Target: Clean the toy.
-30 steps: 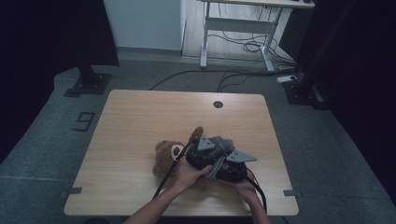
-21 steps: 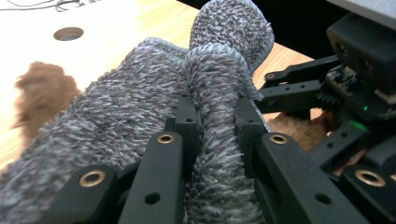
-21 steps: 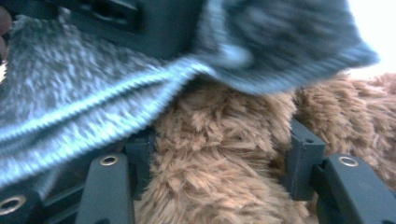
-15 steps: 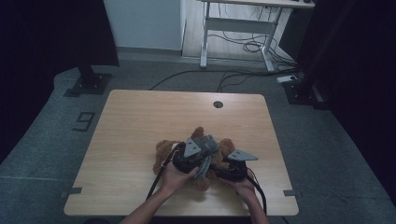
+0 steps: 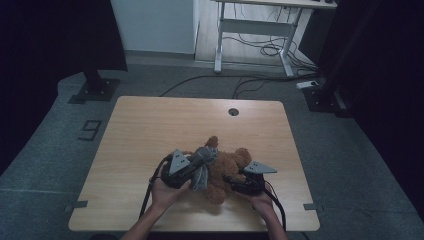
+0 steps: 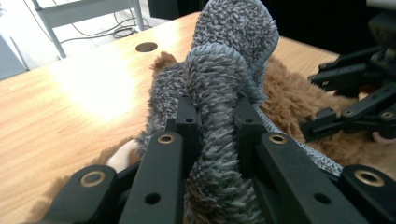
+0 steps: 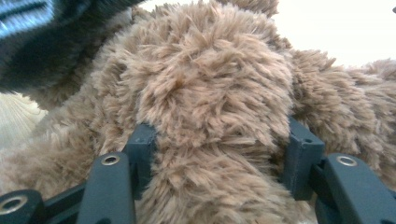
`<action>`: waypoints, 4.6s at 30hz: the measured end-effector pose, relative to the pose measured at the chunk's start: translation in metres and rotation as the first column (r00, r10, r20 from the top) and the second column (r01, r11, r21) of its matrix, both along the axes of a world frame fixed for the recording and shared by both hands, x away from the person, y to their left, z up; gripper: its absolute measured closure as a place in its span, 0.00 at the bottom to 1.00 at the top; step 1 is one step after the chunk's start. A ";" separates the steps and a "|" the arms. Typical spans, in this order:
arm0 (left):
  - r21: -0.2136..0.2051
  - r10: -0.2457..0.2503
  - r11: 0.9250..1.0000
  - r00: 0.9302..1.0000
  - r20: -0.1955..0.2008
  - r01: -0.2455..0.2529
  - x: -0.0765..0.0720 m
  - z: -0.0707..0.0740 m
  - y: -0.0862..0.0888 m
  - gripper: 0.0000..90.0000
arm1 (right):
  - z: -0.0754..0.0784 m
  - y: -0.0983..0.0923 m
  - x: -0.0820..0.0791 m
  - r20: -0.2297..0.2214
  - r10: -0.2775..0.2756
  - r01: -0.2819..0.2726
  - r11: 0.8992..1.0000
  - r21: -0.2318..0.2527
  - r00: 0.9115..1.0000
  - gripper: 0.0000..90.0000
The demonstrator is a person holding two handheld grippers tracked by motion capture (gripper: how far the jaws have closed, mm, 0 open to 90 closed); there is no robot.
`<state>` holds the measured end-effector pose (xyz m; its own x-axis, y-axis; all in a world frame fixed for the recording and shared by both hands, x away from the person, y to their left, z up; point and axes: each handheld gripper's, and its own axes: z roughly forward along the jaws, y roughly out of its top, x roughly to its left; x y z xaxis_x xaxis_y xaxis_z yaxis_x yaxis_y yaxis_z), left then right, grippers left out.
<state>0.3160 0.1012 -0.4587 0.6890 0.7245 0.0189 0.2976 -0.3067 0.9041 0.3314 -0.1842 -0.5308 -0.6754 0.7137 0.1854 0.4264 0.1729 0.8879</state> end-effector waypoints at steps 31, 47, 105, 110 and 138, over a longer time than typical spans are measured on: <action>-0.083 0.135 0.987 0.988 -0.075 -0.141 0.006 0.002 0.072 0.86 | -0.003 -0.004 0.001 -0.013 0.001 0.000 0.999 0.039 1.000 0.48; -0.005 -0.153 0.988 0.983 -0.101 0.153 0.031 0.024 -0.080 0.86 | -0.005 -0.006 0.000 -0.013 0.000 0.000 0.999 0.050 1.000 0.48; 0.005 0.241 0.970 0.963 -0.124 -0.243 0.018 -0.025 0.121 0.86 | -0.007 -0.005 -0.001 -0.010 -0.013 0.013 0.998 0.054 1.000 0.47; -0.051 0.206 0.976 0.973 -0.107 -0.212 0.017 -0.015 0.118 0.86 | -0.007 -0.006 -0.001 -0.013 -0.011 0.012 0.998 0.059 1.000 0.47; -0.061 0.106 0.991 0.980 -0.171 -0.118 0.010 -0.017 0.096 0.86 | -0.009 -0.009 0.000 -0.021 -0.013 0.015 0.997 0.080 1.000 0.47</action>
